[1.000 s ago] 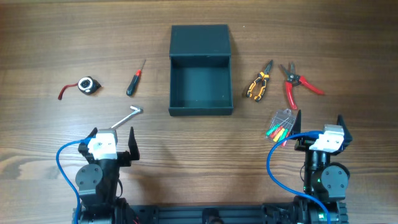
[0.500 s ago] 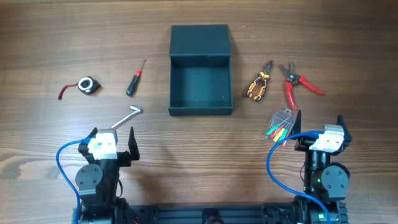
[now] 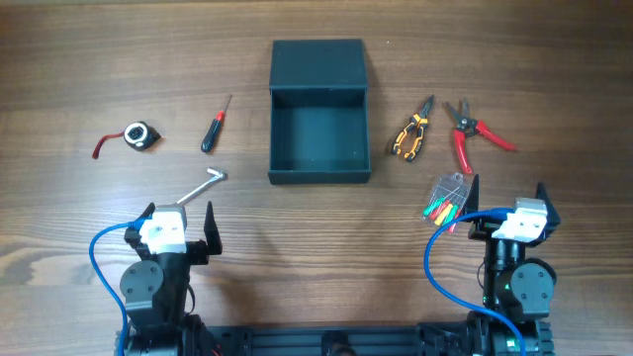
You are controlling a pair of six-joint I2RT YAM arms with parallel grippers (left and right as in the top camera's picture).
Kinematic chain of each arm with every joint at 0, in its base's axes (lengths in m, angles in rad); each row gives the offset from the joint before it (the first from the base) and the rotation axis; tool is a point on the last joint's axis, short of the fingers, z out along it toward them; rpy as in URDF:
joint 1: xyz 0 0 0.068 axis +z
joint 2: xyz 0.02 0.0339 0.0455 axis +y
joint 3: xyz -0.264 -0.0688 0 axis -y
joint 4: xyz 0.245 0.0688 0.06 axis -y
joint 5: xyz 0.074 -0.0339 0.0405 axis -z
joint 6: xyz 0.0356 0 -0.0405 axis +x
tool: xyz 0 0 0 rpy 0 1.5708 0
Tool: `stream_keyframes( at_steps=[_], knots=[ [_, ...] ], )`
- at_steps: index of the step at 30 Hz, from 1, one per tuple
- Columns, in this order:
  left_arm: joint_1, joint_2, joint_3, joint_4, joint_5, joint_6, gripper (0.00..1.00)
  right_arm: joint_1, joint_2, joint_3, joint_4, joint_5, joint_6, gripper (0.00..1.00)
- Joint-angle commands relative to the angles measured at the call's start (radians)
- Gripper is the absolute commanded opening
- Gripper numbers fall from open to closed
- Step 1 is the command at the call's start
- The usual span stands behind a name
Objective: Pack container
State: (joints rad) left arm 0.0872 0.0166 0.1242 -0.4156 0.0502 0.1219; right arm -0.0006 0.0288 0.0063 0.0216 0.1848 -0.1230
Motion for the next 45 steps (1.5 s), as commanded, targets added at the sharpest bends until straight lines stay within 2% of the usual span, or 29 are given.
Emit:
stream_keyframes(
  at_steps=[1, 18, 23, 27, 40, 45],
  knots=[
    [0.003, 0.007, -0.003, 0.002, 0.002, 0.004, 1.00, 0.000, 0.008, -0.001, 0.003, 0.017, 0.018, 1.00],
    [0.003, 0.007, -0.003, 0.002, 0.002, 0.004, 1.00, 0.000, 0.008, -0.001, 0.004, 0.015, 0.025, 1.00],
    [0.003, 0.007, -0.003, 0.002, 0.002, 0.004, 1.00, 0.000, 0.008, -0.001, -0.009, -0.148, 0.288, 1.00],
    [0.003, 0.007, -0.003, 0.002, 0.001, 0.004, 1.00, 0.000, 0.008, -0.001, -0.011, -0.156, 0.419, 1.00],
    [0.003, 0.007, -0.003, 0.003, 0.001, 0.004, 1.00, 0.000, 0.014, -0.001, -0.013, -0.158, 0.411, 1.00],
    [0.003, 0.007, -0.003, 0.003, 0.002, 0.004, 1.00, 0.000, 0.090, -0.001, -0.016, -0.199, 0.415, 1.00]
  ],
)
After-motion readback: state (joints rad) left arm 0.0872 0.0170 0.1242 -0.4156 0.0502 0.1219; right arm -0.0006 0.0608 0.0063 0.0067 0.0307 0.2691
